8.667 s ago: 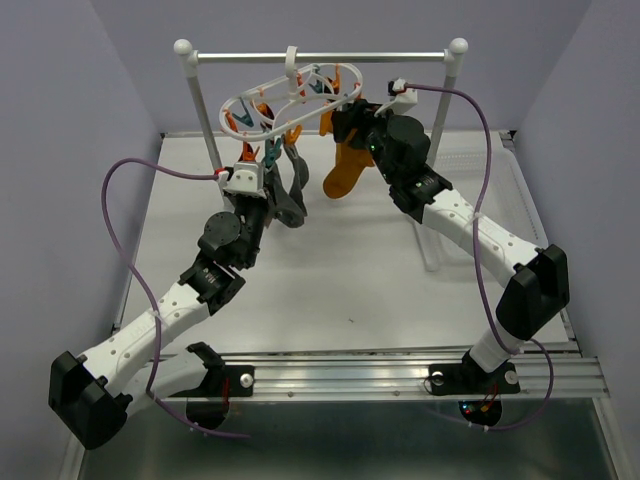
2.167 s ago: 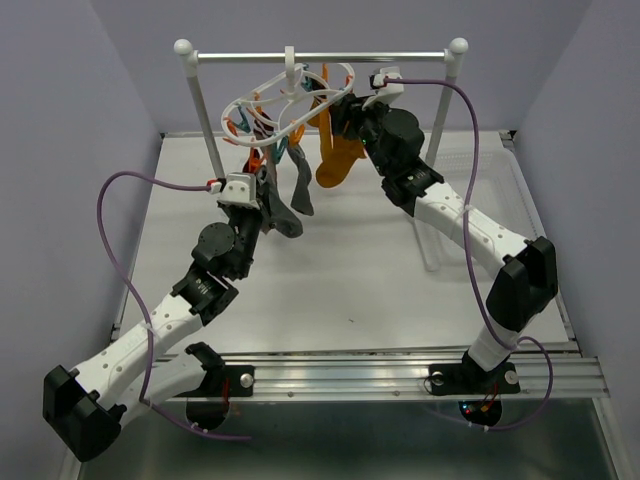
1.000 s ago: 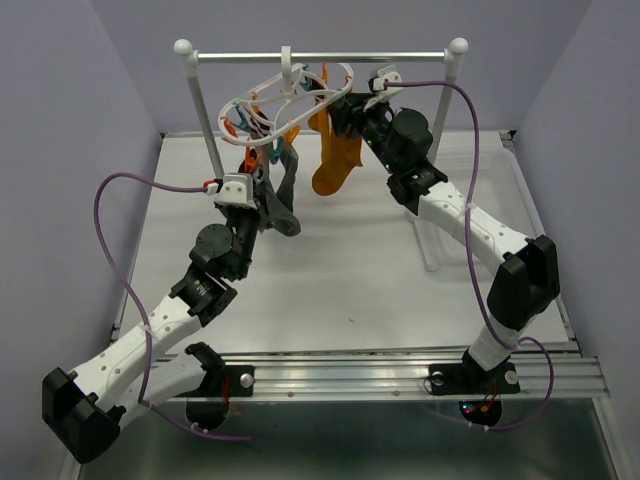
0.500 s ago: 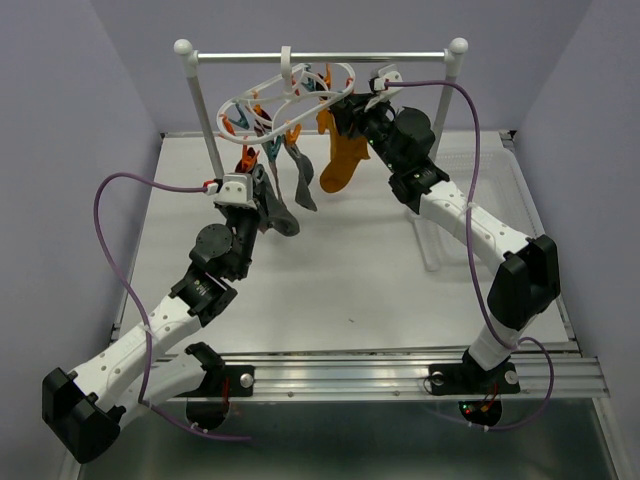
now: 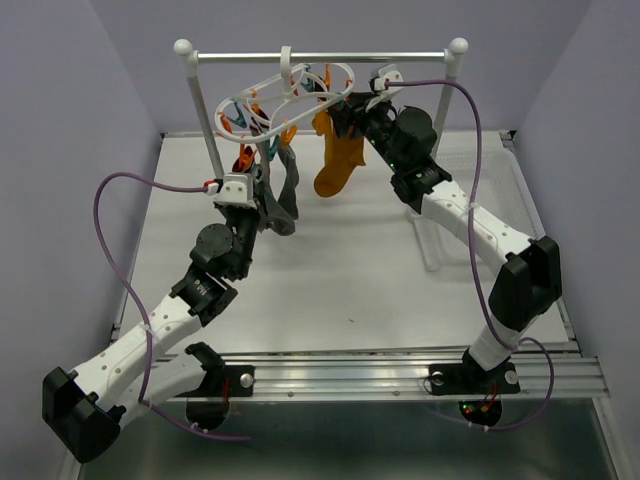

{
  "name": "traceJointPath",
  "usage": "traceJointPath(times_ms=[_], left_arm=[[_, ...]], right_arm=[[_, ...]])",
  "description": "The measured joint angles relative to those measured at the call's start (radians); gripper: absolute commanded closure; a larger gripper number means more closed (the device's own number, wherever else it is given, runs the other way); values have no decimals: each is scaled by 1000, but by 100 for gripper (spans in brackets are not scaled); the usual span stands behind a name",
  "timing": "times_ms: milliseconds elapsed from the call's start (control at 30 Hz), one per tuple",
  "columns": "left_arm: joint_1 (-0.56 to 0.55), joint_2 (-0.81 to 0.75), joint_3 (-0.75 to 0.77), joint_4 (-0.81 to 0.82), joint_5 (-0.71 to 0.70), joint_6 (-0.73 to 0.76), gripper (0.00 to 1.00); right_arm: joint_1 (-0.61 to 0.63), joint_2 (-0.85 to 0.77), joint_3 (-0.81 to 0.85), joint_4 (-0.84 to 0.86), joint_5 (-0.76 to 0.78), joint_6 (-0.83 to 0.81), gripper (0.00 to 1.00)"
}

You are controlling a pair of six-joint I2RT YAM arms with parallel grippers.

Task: Clip the socks to the hanger
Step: Open the clamp at the hanger.

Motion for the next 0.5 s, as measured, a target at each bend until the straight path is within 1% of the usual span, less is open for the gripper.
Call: traceJointPath(times_ms=[267,467,500], left_arm=[[0,13,0,7,-1,2,100],[0,32,0,7,-2,8,100],[0,33,0,7,-2,10,100]], right_arm=[[-8,-11,0,-35,-23,2,34],[-14,-13,0,-52,-79,4,28],[-15,-13,0,-54,-84,4,25]])
